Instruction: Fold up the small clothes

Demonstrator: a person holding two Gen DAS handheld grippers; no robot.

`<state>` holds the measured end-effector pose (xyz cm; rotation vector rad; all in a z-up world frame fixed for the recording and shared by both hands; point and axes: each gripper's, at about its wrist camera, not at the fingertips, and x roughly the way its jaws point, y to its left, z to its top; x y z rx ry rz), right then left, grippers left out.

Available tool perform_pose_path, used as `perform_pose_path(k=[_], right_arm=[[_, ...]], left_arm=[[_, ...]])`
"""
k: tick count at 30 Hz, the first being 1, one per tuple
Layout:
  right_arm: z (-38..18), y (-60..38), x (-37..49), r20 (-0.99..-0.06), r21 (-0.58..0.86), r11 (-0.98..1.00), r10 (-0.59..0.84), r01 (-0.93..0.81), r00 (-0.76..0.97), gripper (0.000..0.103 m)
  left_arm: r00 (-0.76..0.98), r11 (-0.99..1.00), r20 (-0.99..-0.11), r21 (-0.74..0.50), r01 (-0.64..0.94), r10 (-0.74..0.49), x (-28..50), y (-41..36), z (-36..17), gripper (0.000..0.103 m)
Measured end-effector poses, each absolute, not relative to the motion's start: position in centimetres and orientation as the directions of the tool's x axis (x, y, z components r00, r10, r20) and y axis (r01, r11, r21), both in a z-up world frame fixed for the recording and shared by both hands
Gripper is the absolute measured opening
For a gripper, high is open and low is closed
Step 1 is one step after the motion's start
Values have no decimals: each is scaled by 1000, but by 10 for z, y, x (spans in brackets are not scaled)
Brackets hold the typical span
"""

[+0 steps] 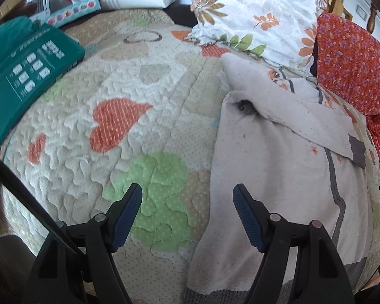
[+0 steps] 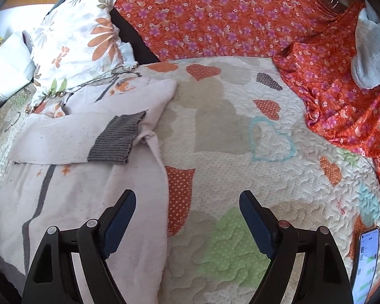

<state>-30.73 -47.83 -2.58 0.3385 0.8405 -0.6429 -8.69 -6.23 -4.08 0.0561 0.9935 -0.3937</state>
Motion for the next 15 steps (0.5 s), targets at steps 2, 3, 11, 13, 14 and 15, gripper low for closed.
perform_pose_path(k=[2, 3, 11, 13, 14, 15], right_arm=[[-27, -475, -305, -780, 20, 774, -383, 633, 494, 88], [-27, -473, -304, -783, 19, 780, -378, 625, 494, 88], [-33, -491, -321, -820, 194, 754, -226, 627, 525, 88], [-36, -495, -328, -829, 204, 737, -220, 645, 514, 88], [-38, -496, -332, -833, 206, 728, -220, 654, 508, 88], [-38, -497, -336, -835, 211, 719, -220, 663, 505, 88]], left_arm=[[456, 927, -837, -146, 345, -302, -85, -62, -47, 73], [445, 927, -842, -154, 343, -305, -85, -63, -49, 73], [408, 913, -853, -171, 371, -326, -86, -68, -58, 74], [400, 908, -855, -172, 382, -330, -87, -68, -59, 74], [396, 905, -855, -174, 389, -335, -88, -68, -59, 73], [387, 901, -857, -179, 396, -340, -88, -68, -58, 73]])
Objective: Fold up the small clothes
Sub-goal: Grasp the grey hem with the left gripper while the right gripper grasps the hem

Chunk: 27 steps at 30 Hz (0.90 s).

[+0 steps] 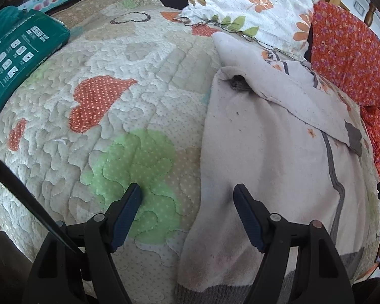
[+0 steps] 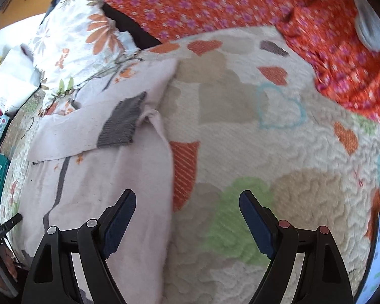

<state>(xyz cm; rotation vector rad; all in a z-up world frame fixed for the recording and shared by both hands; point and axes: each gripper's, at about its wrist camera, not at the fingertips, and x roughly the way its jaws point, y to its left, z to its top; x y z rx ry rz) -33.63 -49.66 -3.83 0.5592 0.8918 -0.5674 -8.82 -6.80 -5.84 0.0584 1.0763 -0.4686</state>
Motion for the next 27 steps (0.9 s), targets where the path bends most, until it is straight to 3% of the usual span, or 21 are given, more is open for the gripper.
perform_pose_path(k=[7, 10, 11, 13, 15, 17, 22, 27], right_arm=[[-68, -475, -373, -831, 415, 625, -35, 661, 555, 87], [-67, -450, -384, -817, 411, 640, -58, 650, 574, 86], [-67, -444, -387, -795, 462, 634, -13, 620, 606, 78], [-76, -432, -391, -741, 587, 586, 110, 559, 662, 72], [-81, -418, -394, -729, 604, 579, 123, 548, 674, 72], [-78, -408, -395, -731, 593, 599, 119, 538, 672, 70], [-87, -387, -402, -702, 647, 574, 190, 503, 686, 58], [-89, -372, -410, -705, 639, 574, 171, 512, 689, 56]], left_arm=[[276, 847, -843, -327, 419, -462, -101, -63, -56, 68], [209, 816, -837, -385, 430, -506, -111, -60, -57, 68], [190, 805, -833, -403, 436, -519, -114, -59, -56, 67], [159, 791, -830, -425, 441, -534, -122, -56, -57, 59], [120, 779, -823, -464, 422, -555, -128, -51, -61, 41], [96, 773, -815, -495, 398, -572, -134, -44, -64, 31], [92, 773, -810, -510, 378, -579, -151, -34, -67, 30], [126, 778, -828, -447, 442, -547, -169, -41, -61, 48]])
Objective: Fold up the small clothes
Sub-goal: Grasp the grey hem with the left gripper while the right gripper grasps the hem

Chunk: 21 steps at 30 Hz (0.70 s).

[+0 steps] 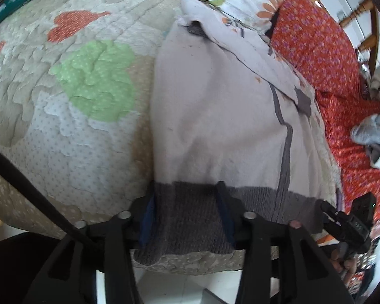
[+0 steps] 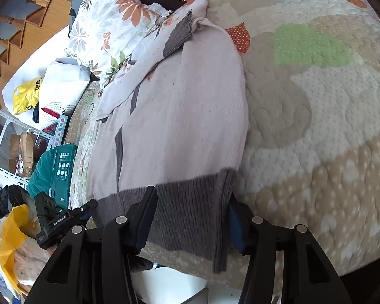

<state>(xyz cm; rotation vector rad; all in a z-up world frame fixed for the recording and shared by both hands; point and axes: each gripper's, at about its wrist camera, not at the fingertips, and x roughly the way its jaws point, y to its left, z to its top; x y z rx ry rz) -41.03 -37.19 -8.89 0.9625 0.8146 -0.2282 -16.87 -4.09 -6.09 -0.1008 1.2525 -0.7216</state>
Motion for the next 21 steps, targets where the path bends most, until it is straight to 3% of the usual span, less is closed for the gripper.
perform_pose_path(k=[2, 4, 5, 6, 12, 21], right_arm=[[-91, -365, -413, -714, 627, 575, 155, 526, 683, 54], [-89, -363, -413, -744, 582, 594, 113, 556, 658, 40], [-89, -365, -413, -759, 561, 600, 98, 570, 644, 20], [-89, -368, -412, -766, 556, 596, 95, 580, 636, 9], [-81, -373, -439, -728, 618, 545, 125, 567, 674, 6], [-75, -358, -465, -710, 656, 521, 182, 546, 680, 5]], left_arm=[[136, 782, -846, -400, 478, -516, -175, -48, -59, 47], [164, 792, -870, -327, 515, -466, -177, -54, -54, 18], [155, 783, -866, -337, 523, -476, -175, -54, -51, 6], [147, 773, -845, -383, 506, -515, -170, -50, -45, 6], [216, 772, -787, -440, 459, -578, -154, -21, -4, 6], [165, 760, -787, -482, 436, -594, -181, -8, -3, 6]])
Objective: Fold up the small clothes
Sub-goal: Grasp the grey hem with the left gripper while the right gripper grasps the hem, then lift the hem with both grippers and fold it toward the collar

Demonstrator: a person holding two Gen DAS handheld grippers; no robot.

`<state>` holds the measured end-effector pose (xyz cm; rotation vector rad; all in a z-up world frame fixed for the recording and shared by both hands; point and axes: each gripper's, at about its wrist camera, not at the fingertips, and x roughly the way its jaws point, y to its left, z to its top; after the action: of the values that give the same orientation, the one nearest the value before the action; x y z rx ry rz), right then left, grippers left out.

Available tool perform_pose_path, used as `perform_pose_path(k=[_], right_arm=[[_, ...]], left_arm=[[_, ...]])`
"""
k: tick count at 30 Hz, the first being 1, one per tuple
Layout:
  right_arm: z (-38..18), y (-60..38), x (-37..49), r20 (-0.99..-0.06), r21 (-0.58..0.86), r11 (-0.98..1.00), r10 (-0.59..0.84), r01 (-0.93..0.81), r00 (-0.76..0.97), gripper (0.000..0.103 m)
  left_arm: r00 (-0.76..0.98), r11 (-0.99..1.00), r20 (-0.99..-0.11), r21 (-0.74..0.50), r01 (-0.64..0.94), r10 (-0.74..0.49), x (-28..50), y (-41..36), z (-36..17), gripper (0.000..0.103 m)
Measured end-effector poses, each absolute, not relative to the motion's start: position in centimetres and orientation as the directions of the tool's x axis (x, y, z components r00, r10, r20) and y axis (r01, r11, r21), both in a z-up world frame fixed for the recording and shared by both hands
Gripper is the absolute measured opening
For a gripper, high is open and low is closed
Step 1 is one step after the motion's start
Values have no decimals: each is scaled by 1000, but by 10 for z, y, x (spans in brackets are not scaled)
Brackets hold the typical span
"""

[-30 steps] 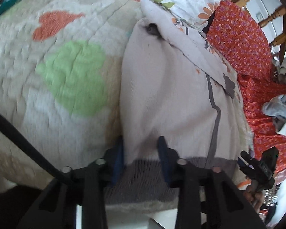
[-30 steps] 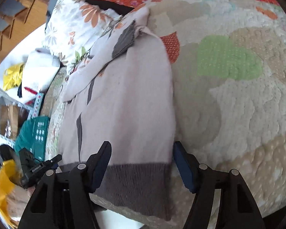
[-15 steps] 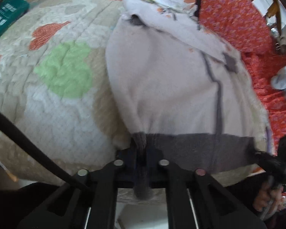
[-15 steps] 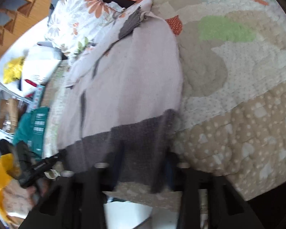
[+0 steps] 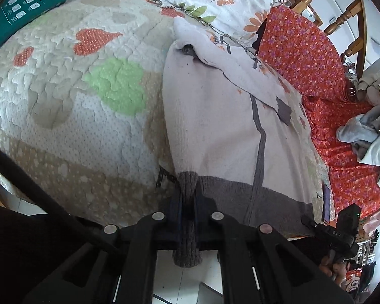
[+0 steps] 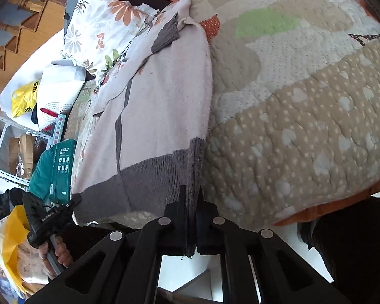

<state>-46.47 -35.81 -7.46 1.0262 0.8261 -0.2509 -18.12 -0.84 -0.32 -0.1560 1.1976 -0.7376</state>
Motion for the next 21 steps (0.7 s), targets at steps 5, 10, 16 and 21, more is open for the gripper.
perform_pose_path(k=[5, 10, 16, 21], right_arm=[[-46, -381, -435, -690, 659, 554, 176, 509, 702, 5], [-6, -424, -377, -666, 640, 602, 123, 478, 736, 5], [19, -489, -284, -651, 623, 613, 60, 487, 757, 5], [6, -538, -203, -684, 581, 620, 20, 528, 730, 5]], left_arm=[[222, 764, -774, -455, 457, -594, -149, -25, 21, 6], [307, 774, -750, -407, 484, -586, -89, -67, 45, 6], [341, 811, -772, -360, 461, -536, -13, -136, 23, 6], [304, 826, -794, -393, 403, -526, 57, -191, -9, 7]])
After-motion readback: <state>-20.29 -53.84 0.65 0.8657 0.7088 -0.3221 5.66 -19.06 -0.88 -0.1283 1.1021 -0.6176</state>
